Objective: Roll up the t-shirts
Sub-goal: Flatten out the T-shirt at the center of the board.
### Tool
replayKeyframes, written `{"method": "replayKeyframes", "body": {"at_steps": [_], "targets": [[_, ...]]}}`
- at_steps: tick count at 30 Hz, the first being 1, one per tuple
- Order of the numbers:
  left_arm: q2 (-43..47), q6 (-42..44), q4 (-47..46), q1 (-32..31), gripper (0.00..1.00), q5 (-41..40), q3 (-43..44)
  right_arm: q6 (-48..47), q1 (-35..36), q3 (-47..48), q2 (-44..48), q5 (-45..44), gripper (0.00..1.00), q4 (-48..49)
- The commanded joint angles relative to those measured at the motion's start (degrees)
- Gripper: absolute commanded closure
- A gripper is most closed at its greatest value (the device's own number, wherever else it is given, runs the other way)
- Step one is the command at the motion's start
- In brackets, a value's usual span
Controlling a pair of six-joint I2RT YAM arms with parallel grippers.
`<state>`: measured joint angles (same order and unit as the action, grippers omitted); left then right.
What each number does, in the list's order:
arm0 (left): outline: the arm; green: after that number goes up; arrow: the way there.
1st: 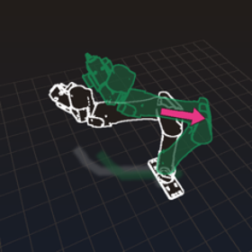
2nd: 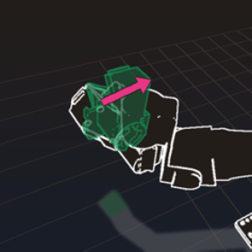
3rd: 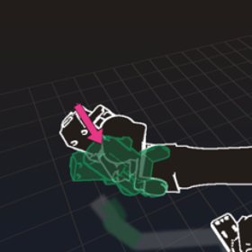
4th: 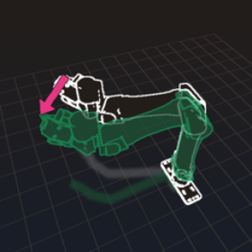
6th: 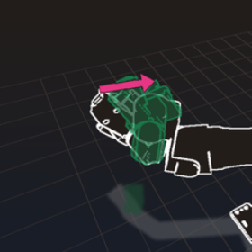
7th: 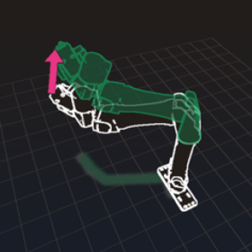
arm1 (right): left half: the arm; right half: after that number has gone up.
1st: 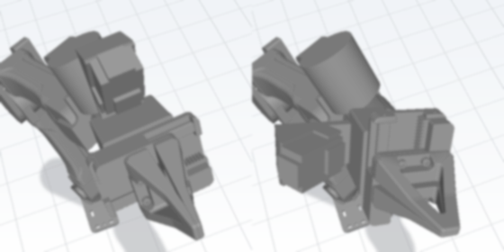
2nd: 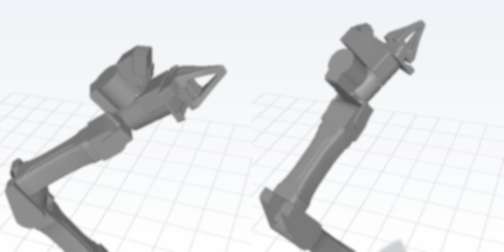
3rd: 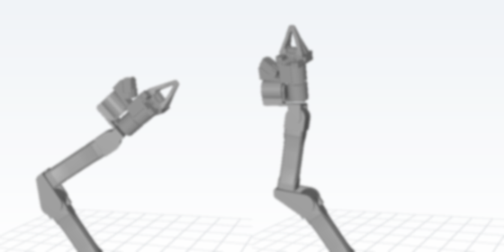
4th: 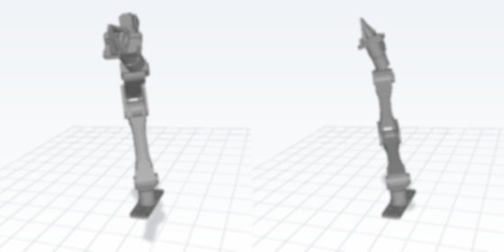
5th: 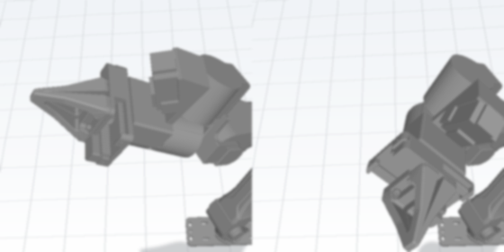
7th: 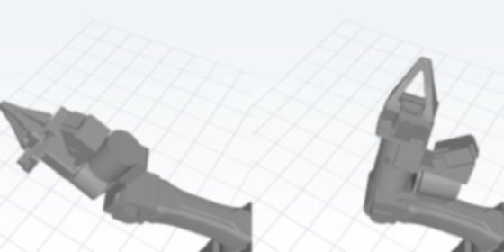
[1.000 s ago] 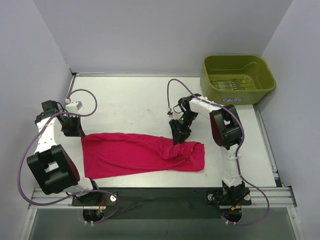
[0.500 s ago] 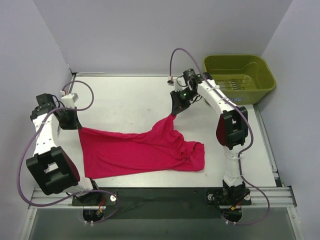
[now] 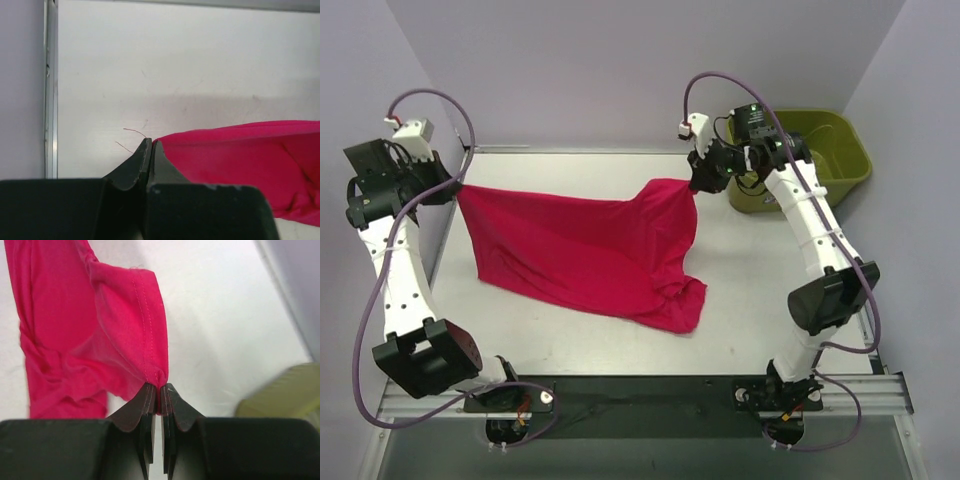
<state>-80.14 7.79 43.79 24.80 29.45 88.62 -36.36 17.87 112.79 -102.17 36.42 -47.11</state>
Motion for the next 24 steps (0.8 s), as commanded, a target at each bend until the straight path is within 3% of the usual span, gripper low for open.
{"method": "replayKeyframes", "body": {"at_steps": [1, 7, 11, 16, 18, 19, 20, 21, 22, 24], "targets": [[3.3, -6.2, -5.4, 0.0, 1.00, 3.9, 5.6, -9.8, -0.9, -8.0, 9.1, -4.3, 1.00, 10.9], [4.8, -3.8, -1.6, 0.0, 1.00, 3.2, 3.5, -25.1, 4.7, -23.4, 19.2, -7.2, 1.00, 19.3], [6.1, -0.5, -0.3, -0.1, 1.00, 2.6, -6.7, -38.0, 13.7, -35.8, 21.3, -10.8, 1.00, 21.8], [5.3, 1.4, 1.5, -0.5, 1.00, 2.6, -16.7, -43.6, 22.3, -47.7, 19.8, -10.2, 0.97, 33.4], [5.0, 2.4, 2.6, -0.6, 1.00, 2.5, -19.8, -41.5, 25.2, -52.5, 18.5, -8.2, 0.89, 37.7], [5.0, 2.8, 2.7, -0.6, 1.00, 2.4, -20.5, -40.0, 25.8, -53.9, 17.9, -8.6, 0.64, 43.7], [5.0, 3.2, 3.0, -0.6, 1.00, 1.8, -21.3, -36.8, 26.3, -54.9, 17.3, -9.3, 0.57, 47.7], [5.1, 3.9, 3.2, -0.6, 1.00, 1.6, -21.6, -32.7, 26.3, -55.2, 17.1, -10.4, 0.53, 52.2], [5.2, 4.2, 3.3, -0.6, 1.00, 1.4, -22.3, -22.6, 25.6, -53.1, 16.8, -13.8, 0.48, 56.3], [5.2, 5.0, 3.2, -0.6, 1.00, 0.3, -22.8, -12.5, 21.2, -48.6, 15.2, -16.6, 0.48, 55.6]]}}
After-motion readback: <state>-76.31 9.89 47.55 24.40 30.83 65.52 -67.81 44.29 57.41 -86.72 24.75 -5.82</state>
